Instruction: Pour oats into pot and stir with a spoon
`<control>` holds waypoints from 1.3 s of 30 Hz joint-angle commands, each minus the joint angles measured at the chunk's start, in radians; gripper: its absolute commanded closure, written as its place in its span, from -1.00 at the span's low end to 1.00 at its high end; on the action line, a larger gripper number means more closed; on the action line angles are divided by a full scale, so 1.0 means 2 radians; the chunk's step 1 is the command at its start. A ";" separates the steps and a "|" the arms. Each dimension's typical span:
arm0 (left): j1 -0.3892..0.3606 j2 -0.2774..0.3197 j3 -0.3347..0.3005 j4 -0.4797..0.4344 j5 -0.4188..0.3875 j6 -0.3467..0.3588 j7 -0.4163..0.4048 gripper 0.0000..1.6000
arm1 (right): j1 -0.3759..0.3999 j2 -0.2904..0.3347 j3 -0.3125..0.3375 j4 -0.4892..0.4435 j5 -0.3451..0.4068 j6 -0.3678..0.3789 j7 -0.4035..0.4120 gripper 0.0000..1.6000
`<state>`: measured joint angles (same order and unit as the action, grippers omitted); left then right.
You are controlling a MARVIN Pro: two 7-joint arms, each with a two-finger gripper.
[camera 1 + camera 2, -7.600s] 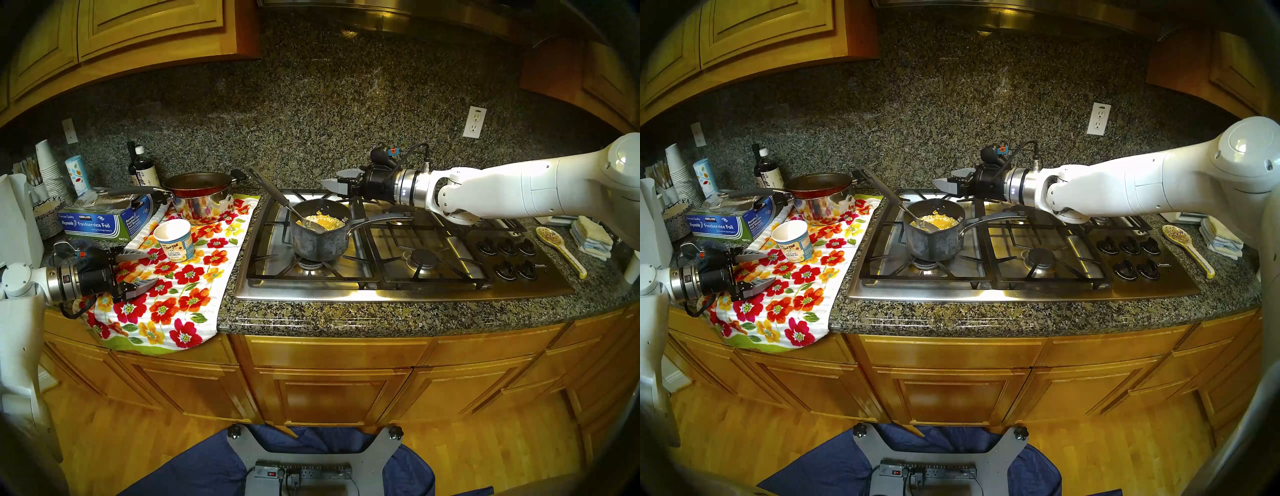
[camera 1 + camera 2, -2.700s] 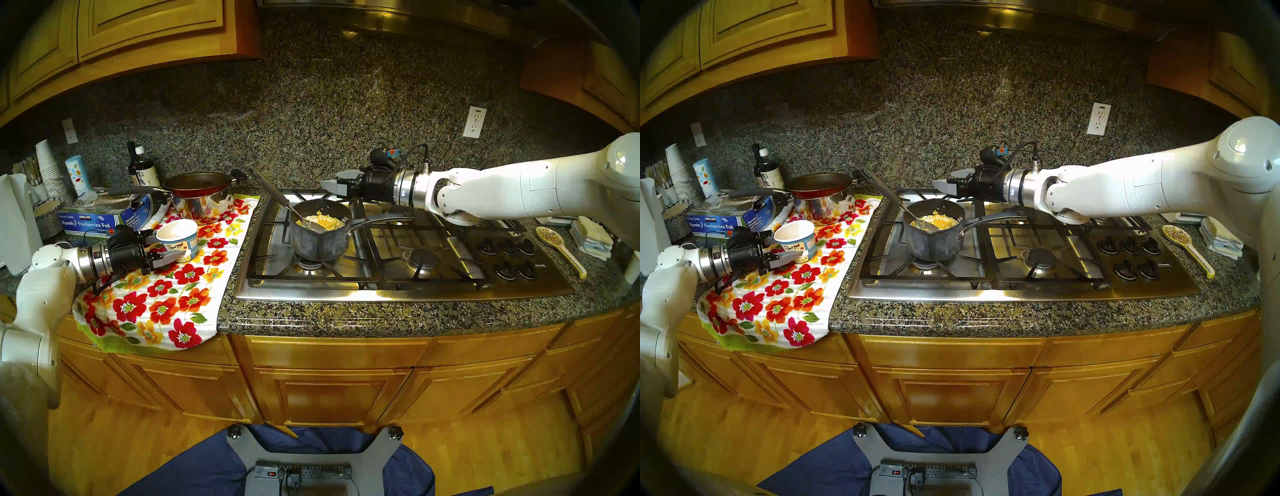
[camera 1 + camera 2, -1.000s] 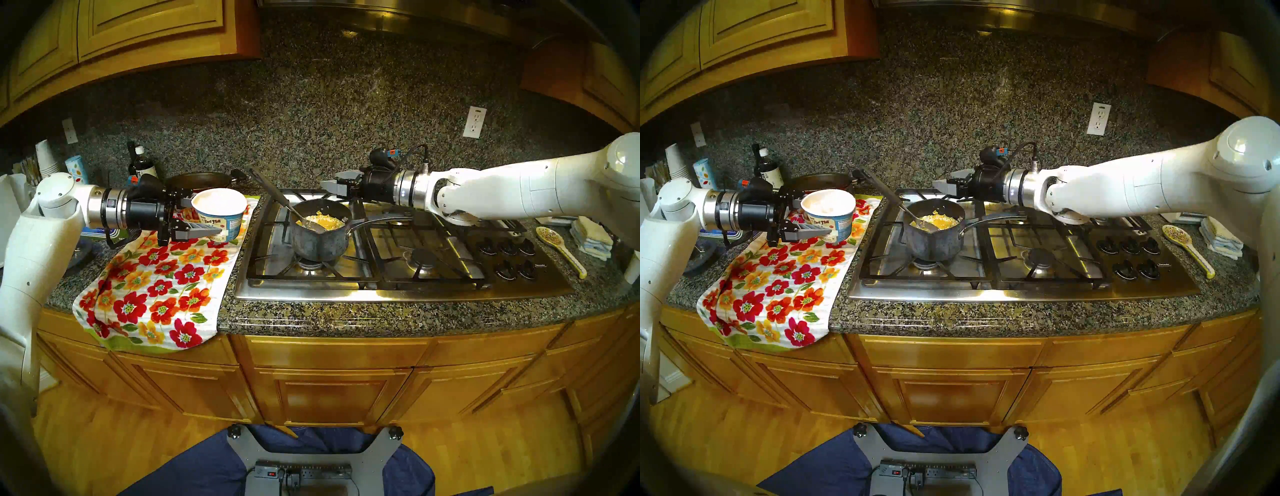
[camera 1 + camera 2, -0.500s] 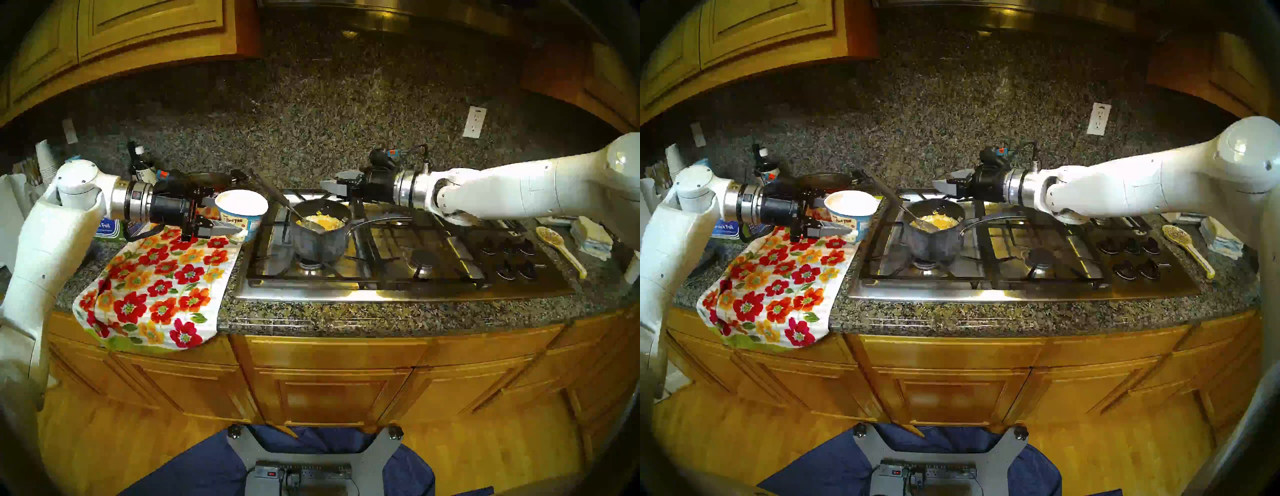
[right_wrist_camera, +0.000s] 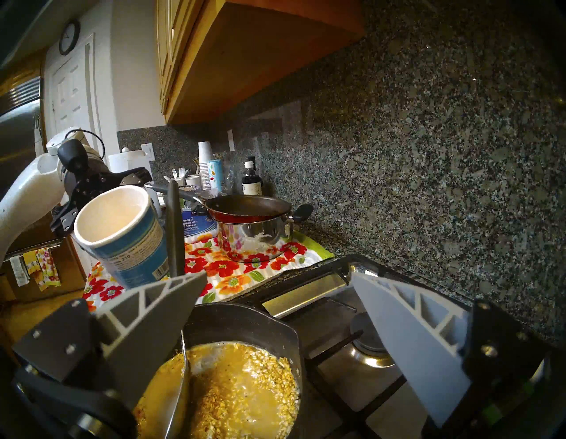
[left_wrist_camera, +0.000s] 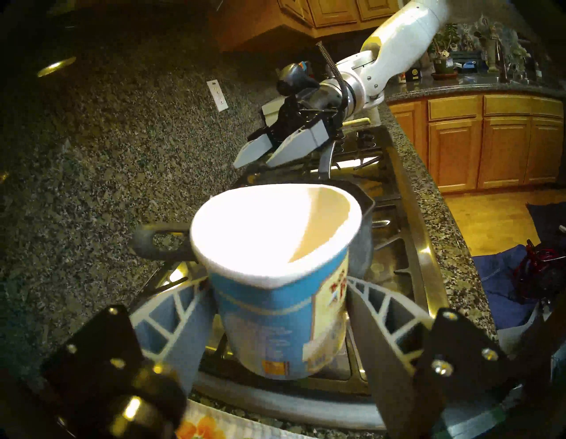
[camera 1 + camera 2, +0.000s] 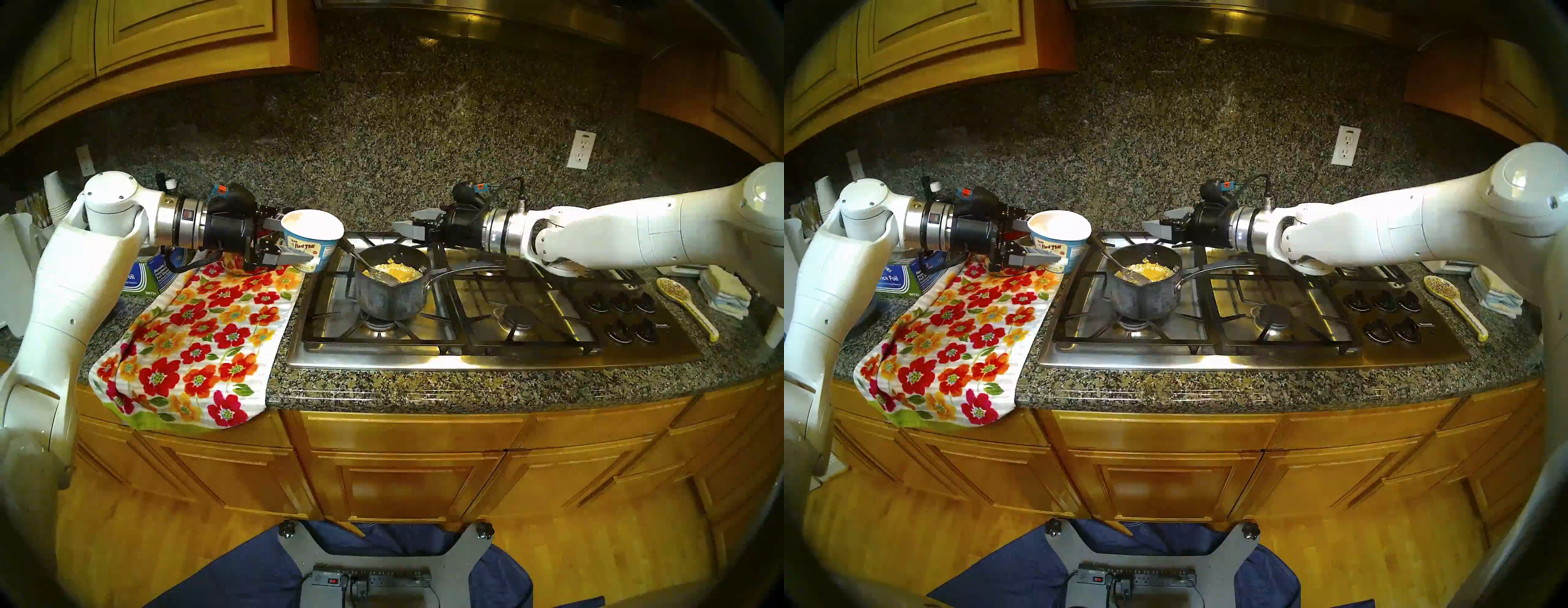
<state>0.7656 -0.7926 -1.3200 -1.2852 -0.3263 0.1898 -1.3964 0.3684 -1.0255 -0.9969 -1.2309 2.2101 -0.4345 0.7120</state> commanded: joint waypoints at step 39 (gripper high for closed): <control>-0.175 -0.034 0.000 0.136 0.070 -0.038 -0.044 0.02 | 0.018 0.000 0.010 0.004 0.002 -0.003 0.001 -1.00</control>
<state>0.5235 -0.8581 -1.3234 -1.0454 -0.1939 0.1470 -1.4859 0.3683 -1.0260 -0.9974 -1.2308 2.2110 -0.4346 0.7122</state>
